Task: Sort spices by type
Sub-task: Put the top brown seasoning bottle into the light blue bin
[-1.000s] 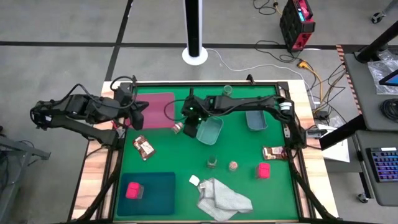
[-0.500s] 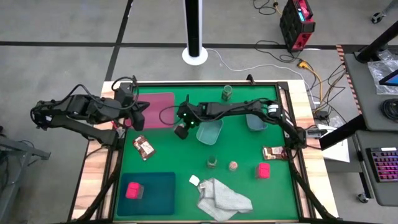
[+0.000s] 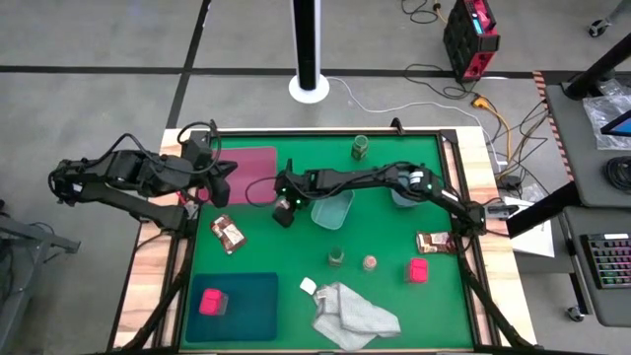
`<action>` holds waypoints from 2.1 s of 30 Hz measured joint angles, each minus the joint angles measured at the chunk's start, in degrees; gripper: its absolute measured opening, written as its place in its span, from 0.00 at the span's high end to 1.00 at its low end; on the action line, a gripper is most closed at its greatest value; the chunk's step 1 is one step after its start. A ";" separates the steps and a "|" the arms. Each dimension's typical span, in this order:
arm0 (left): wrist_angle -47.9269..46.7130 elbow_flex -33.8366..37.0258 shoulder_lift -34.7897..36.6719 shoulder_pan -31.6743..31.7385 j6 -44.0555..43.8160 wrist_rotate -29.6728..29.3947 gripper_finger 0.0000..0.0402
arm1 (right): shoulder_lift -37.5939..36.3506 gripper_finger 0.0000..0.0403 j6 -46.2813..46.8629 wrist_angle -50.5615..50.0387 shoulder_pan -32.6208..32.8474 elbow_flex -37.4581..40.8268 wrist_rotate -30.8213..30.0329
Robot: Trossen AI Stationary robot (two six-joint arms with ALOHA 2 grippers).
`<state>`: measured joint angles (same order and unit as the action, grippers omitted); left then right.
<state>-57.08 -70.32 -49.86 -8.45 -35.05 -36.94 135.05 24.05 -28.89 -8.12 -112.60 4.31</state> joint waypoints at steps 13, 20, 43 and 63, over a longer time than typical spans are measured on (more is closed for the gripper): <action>0.65 0.00 -1.69 0.04 0.00 -1.18 1.00 | 1.30 0.14 0.48 -0.61 0.04 -0.56 -2.73; 0.74 0.00 -3.28 0.04 0.00 -1.23 1.00 | 1.34 0.33 -1.61 -0.69 -0.02 -0.50 -2.61; 14.28 1.59 2.77 0.08 2.91 27.51 1.00 | -19.07 0.33 -24.17 -13.19 0.38 -0.13 -5.83; 63.57 17.20 -8.16 13.39 -0.77 44.93 1.00 | -40.45 0.33 -57.05 -23.38 15.66 -0.26 -36.97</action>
<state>6.49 -53.12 -58.02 4.94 -35.82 7.99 94.60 -33.00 -52.27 7.54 -112.86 -32.66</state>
